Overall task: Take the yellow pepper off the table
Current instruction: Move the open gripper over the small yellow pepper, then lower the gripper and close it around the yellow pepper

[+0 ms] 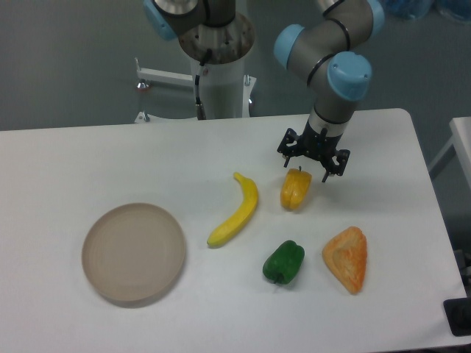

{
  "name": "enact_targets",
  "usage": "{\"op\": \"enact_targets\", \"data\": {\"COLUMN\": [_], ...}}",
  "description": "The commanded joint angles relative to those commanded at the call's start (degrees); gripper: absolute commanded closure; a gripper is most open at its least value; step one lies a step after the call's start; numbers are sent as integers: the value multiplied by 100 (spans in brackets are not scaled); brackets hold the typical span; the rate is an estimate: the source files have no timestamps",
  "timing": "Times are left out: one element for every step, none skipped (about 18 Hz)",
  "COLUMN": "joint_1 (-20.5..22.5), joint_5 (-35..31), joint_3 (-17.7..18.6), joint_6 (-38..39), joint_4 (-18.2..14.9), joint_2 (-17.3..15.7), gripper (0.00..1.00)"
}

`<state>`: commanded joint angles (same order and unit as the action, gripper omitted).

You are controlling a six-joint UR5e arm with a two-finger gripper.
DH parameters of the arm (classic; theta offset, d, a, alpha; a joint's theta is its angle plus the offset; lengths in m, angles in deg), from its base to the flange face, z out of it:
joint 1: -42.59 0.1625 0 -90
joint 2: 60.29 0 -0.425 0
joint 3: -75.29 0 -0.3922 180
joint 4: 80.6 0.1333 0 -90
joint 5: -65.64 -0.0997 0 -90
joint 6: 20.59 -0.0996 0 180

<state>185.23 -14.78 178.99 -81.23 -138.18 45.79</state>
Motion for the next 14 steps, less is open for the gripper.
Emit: {"op": "enact_targets", "data": {"joint_1": [0, 0, -9, -26, -35, -53, -114, -140, -149, -158, -158, -158, -158, -158], "joint_5": [-9, -17, -18, -26, -113, -227, -298, -316, -316, -325, -325, -325, -325, -325], "joint_3": [70, 106, 106, 106, 115, 141, 159, 168, 168, 203, 220, 238, 238, 229], "joint_6": [-9, -18, -26, -27, -27, -27, -35, -35, -35, -35, -35, -35, -44, -35], "joint_4": [140, 281, 308, 326, 326, 326, 335, 335, 335, 335, 335, 335, 335, 344], "joint_2": [0, 17, 35, 53, 61, 62, 62, 70, 79, 97, 97, 97, 105, 123], "gripper": [0, 0, 0, 0, 0, 0, 0, 0, 0, 0, 0, 0, 0, 0]}}
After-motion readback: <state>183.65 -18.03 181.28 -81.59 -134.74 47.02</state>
